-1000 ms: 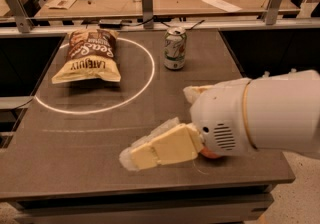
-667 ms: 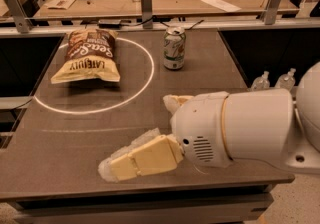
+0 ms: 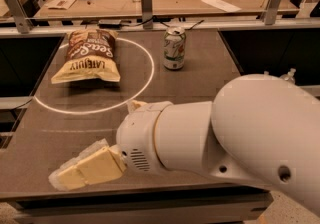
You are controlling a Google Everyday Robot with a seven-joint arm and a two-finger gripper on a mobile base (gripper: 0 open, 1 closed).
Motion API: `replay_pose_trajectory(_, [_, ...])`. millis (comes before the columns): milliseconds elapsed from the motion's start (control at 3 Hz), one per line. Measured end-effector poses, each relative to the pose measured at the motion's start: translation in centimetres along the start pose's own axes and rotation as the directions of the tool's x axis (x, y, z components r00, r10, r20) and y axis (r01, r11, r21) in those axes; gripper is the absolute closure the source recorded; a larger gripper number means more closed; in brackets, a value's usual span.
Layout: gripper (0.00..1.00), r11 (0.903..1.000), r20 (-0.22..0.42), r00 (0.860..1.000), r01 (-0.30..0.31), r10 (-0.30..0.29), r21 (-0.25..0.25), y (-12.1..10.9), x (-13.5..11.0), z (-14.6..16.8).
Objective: Move brown chip bag near 7up can
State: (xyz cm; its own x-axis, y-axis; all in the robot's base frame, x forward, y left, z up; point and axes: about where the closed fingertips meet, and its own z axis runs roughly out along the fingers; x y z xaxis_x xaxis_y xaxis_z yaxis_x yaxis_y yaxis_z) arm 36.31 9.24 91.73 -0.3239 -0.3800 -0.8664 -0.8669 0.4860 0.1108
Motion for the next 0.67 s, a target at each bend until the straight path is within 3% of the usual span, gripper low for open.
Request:
replay_pose_trajectory(333, [0.00,1.0000,0.000,1.000,0.000,0.000,0.000,0.01,-0.01,0.00])
replay_pose_trajectory(667, [0.00,0.9976,-0.015,1.000,-0.021,0.022,0.067,-0.21,-0.01,0.17])
